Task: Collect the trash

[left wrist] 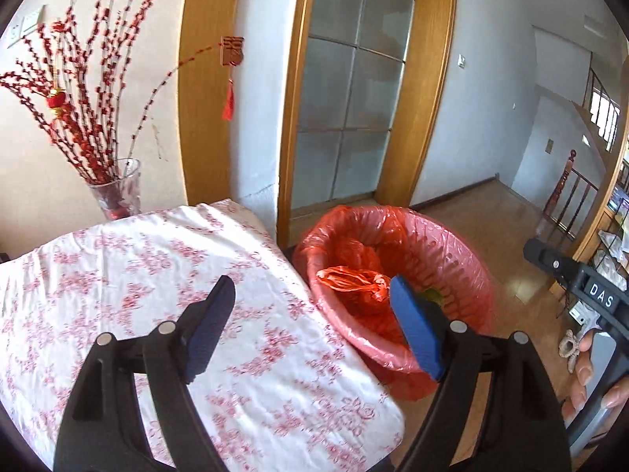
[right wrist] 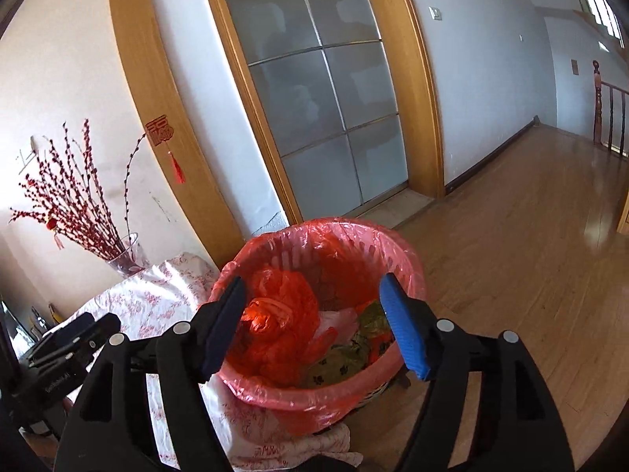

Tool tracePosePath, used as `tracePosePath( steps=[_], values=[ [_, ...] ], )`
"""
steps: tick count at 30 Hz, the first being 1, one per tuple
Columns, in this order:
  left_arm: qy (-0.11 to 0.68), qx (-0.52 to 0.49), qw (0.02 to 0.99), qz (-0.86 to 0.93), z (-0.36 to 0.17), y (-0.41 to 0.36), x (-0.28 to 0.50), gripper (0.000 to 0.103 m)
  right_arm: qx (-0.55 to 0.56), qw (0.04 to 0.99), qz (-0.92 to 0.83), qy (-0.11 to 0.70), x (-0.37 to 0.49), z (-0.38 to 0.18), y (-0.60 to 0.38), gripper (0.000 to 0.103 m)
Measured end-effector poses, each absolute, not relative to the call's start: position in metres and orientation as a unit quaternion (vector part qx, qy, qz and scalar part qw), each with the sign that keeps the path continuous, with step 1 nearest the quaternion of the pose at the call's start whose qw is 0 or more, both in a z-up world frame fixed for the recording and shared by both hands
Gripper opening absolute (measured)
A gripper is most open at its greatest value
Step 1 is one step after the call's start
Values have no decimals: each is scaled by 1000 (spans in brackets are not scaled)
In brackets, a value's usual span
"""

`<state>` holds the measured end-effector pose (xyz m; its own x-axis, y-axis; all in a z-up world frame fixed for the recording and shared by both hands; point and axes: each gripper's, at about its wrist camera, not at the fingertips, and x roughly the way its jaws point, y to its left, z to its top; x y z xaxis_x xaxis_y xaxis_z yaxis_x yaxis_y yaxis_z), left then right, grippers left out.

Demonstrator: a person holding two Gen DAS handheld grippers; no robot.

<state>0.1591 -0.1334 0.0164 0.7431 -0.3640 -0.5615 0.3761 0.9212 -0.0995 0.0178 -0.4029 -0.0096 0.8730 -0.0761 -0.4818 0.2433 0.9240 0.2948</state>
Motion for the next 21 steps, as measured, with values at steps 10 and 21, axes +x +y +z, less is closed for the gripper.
tracePosePath(
  steps=[10, 21],
  values=[
    [253, -10, 961, -110, 29, -61, 93, 88, 95, 968, -71, 223, -28, -1, -336, 84],
    [211, 7, 976, -54, 32, -30, 39, 96, 49, 974, -73, 207, -65, -7, -301, 91]
  ],
)
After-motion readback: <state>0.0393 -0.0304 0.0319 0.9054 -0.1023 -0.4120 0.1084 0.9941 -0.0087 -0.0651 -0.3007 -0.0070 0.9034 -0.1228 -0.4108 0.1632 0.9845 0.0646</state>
